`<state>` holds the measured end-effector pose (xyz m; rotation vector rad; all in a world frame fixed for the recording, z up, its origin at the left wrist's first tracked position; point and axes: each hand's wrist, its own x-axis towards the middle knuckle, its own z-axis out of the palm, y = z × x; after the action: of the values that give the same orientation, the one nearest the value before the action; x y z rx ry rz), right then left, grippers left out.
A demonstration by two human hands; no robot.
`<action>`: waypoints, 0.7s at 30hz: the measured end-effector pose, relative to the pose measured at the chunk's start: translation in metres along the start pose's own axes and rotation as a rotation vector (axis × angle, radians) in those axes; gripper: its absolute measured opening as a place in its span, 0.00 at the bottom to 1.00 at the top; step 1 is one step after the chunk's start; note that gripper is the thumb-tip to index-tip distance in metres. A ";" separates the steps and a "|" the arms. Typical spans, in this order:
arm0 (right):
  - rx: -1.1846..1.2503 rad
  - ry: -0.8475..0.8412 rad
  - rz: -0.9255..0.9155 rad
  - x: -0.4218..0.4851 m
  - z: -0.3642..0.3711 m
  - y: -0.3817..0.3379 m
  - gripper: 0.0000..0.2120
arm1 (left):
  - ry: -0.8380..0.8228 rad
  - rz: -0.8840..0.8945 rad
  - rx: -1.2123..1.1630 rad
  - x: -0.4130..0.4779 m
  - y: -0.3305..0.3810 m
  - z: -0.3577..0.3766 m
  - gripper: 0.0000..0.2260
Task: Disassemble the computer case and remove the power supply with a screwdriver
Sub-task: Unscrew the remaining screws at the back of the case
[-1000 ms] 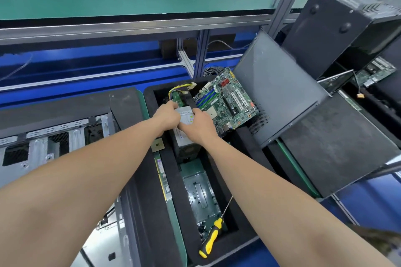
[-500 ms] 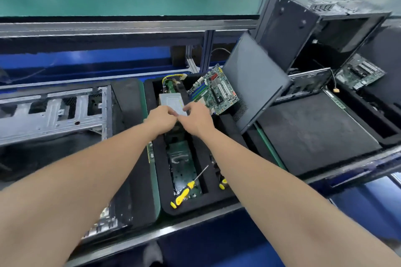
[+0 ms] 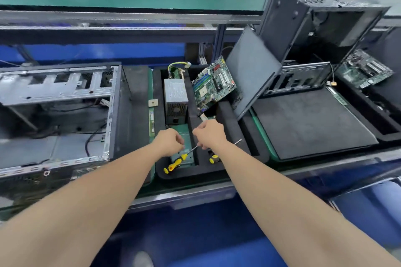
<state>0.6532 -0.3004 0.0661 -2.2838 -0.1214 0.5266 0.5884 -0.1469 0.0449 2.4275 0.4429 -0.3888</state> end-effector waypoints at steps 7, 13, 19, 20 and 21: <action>0.128 -0.077 0.146 -0.001 0.018 0.032 0.05 | -0.075 0.020 0.087 0.006 -0.009 0.036 0.11; 0.207 -0.059 0.168 -0.002 0.020 0.034 0.06 | -0.061 0.006 0.051 0.007 -0.002 0.031 0.10; 0.294 -0.063 0.078 -0.010 0.007 0.014 0.09 | 0.083 0.022 -0.093 0.001 0.025 -0.002 0.05; 0.304 -0.056 0.048 -0.011 0.004 0.008 0.09 | 0.121 0.020 -0.136 -0.002 0.031 -0.009 0.05; 0.300 -0.043 0.013 -0.012 0.001 0.002 0.10 | 0.156 0.019 -0.179 -0.005 0.037 -0.016 0.04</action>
<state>0.6417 -0.3044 0.0680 -1.9833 -0.0457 0.5611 0.6015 -0.1655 0.0785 2.2938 0.4991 -0.1446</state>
